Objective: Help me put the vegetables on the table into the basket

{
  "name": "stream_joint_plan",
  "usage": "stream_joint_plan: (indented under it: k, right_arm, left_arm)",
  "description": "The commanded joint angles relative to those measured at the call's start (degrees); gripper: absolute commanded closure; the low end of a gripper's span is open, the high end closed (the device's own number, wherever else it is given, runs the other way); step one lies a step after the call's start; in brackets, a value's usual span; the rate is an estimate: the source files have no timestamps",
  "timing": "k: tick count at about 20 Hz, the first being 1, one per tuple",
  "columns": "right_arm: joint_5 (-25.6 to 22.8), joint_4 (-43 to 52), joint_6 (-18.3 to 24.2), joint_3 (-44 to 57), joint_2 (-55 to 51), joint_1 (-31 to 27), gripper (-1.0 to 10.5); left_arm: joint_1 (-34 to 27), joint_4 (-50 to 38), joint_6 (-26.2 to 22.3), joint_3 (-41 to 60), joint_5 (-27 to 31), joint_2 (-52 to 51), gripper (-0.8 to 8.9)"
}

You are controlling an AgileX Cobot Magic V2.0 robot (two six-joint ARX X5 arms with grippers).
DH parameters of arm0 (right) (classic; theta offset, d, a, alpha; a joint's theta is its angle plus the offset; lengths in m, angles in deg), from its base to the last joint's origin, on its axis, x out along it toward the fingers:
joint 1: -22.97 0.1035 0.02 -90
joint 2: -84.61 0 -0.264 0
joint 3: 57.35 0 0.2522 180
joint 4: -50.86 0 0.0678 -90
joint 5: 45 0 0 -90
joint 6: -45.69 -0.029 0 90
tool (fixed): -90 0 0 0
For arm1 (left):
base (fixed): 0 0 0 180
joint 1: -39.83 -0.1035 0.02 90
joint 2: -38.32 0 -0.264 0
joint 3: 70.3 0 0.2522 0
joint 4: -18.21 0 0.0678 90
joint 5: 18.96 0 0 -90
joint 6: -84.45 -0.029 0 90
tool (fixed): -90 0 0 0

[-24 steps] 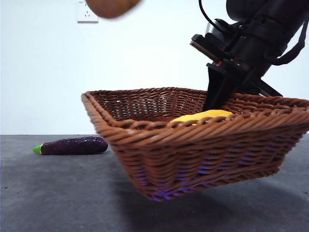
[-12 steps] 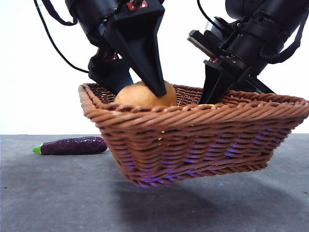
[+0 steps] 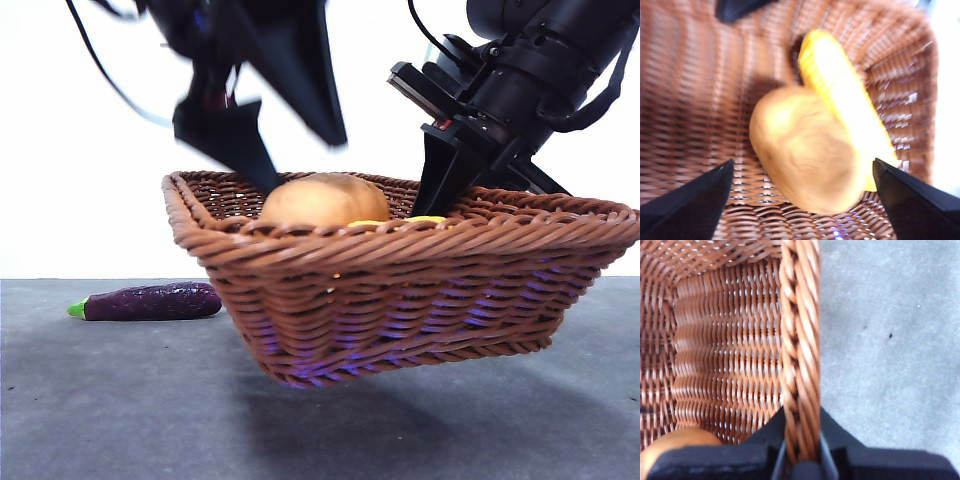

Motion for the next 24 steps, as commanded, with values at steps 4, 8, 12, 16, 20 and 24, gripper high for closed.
stream_joint_plan:
  k: [4, 8, 12, 16, 20, 24]
  right_arm:
    - [1.2, 0.7, -0.6, -0.6, 0.3, 0.0, 9.6]
    - [3.3, -0.1, 0.3, -0.7, -1.6, -0.4, 9.6]
    - [4.2, -4.6, 1.9, -2.3, -8.3, -2.6, 9.6]
    - [4.1, -8.8, 3.5, -2.9, -15.5, -4.9, 9.6]
    - [3.8, -13.5, 6.8, -2.9, -20.9, -7.6, 9.6]
    - [3.2, -16.5, 9.4, -2.9, -23.0, -8.9, 9.6]
  left_arm:
    - [-7.0, -0.9, -0.9, 0.2, 0.4, -9.9, 3.45]
    - [-18.9, -1.7, -11.7, 0.2, 8.0, -14.9, 3.45]
    - [-27.5, -7.6, -21.9, 0.2, 8.3, -12.2, 3.46]
    - [-30.4, -15.7, -26.4, 0.2, 8.3, -3.7, 3.47]
    - [-33.6, -15.4, -26.8, -6.5, 7.2, 10.3, 3.47]
    - [-34.1, -6.6, -28.9, -22.0, 4.5, 22.7, 3.47]
